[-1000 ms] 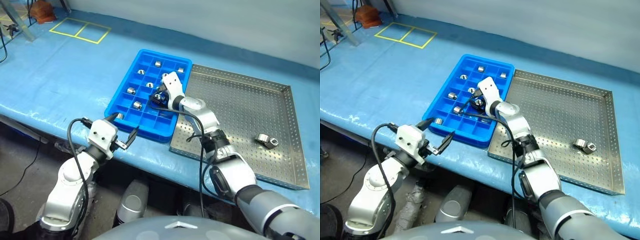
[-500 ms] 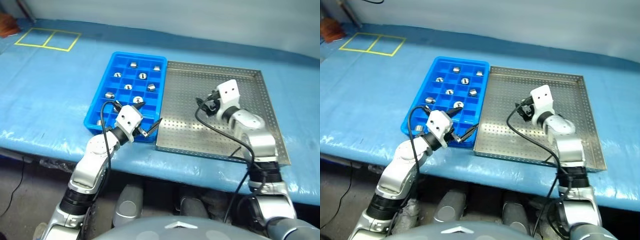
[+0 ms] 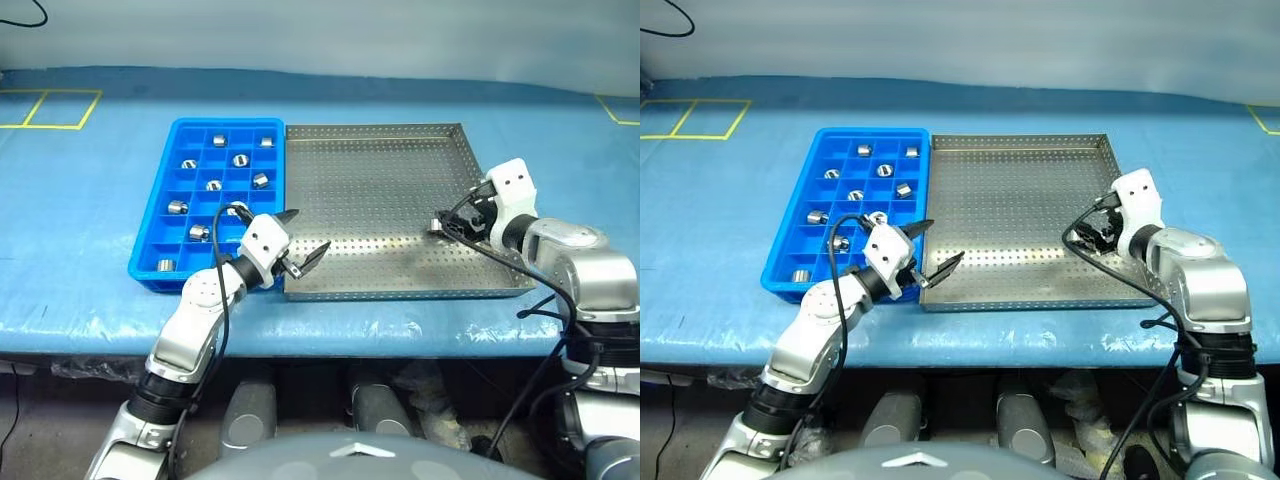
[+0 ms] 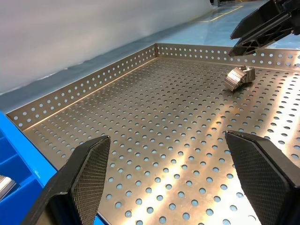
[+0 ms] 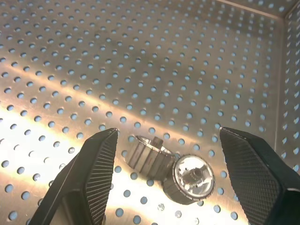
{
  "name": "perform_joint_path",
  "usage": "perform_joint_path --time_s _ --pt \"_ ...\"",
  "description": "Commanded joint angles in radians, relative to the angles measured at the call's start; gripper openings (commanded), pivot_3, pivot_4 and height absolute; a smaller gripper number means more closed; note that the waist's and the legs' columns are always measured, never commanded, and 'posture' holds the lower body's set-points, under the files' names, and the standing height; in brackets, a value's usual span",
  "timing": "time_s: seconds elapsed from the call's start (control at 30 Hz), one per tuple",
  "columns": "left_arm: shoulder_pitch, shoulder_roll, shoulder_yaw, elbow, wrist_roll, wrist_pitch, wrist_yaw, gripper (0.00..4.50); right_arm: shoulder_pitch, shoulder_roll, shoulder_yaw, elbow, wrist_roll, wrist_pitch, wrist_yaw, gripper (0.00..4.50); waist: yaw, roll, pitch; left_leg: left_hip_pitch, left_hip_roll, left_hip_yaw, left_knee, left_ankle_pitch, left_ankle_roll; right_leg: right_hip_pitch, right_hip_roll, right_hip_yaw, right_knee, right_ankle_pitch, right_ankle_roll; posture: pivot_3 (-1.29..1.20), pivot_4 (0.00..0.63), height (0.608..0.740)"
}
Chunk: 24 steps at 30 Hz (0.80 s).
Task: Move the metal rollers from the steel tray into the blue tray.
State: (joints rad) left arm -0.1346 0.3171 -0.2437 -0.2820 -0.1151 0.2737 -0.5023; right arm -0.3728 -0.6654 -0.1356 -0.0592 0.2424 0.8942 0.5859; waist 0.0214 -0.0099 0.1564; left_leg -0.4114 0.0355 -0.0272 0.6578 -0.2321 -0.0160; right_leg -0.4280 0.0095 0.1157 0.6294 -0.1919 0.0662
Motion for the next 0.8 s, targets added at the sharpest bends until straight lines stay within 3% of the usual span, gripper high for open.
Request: perform_joint_path --time_s 0.03,0.3,0.4,0.53,0.8 --pt "0.003 0.002 0.001 -0.022 0.02 -0.022 0.006 4.31 -0.047 -0.007 0.018 0.066 0.002 0.007 0.011 3.65 0.0 0.0 0.0 0.0 0.0 0.0 0.0 0.0 0.0 0.0 0.0 0.0 0.0 0.0 0.0 0.17 0.15 0.74" --pt "0.012 -0.005 0.006 -0.025 0.029 -0.019 0.007 4.31 -0.097 0.001 0.138 0.238 -0.055 -0.083 0.047 3.65 0.007 0.0 0.0 0.0 -0.001 0.002 0.0 0.0 0.001 0.0 0.0 0.003 0.0 0.001 0.001 0.17 0.15 0.74" --pt "0.01 -0.004 0.009 -0.026 0.029 -0.017 0.007 4.31 -0.104 -0.017 0.198 0.266 -0.093 -0.124 0.079 3.12 0.008 0.0 0.0 0.0 -0.001 0.002 0.0 0.0 0.001 0.0 0.0 0.003 0.0 0.001 0.002 0.18 0.15 0.74" --pt "0.014 0.0 0.017 -0.033 0.03 -0.016 0.01 4.31 -0.102 -0.037 0.228 0.251 -0.11 -0.151 0.122 1.89 0.012 0.0 0.0 0.0 -0.001 0.002 0.001 0.0 0.001 0.0 0.0 0.003 0.0 0.001 0.002 0.18 0.15 0.74" --pt "0.014 -0.002 0.017 -0.034 0.037 -0.02 0.017 4.31 -0.097 -0.028 0.178 0.231 -0.106 -0.171 0.112 1.89 0.017 0.0 0.0 0.0 -0.001 0.002 0.002 0.0 0.001 0.0 0.0 0.003 0.0 0.001 0.002 0.18 0.15 0.74"
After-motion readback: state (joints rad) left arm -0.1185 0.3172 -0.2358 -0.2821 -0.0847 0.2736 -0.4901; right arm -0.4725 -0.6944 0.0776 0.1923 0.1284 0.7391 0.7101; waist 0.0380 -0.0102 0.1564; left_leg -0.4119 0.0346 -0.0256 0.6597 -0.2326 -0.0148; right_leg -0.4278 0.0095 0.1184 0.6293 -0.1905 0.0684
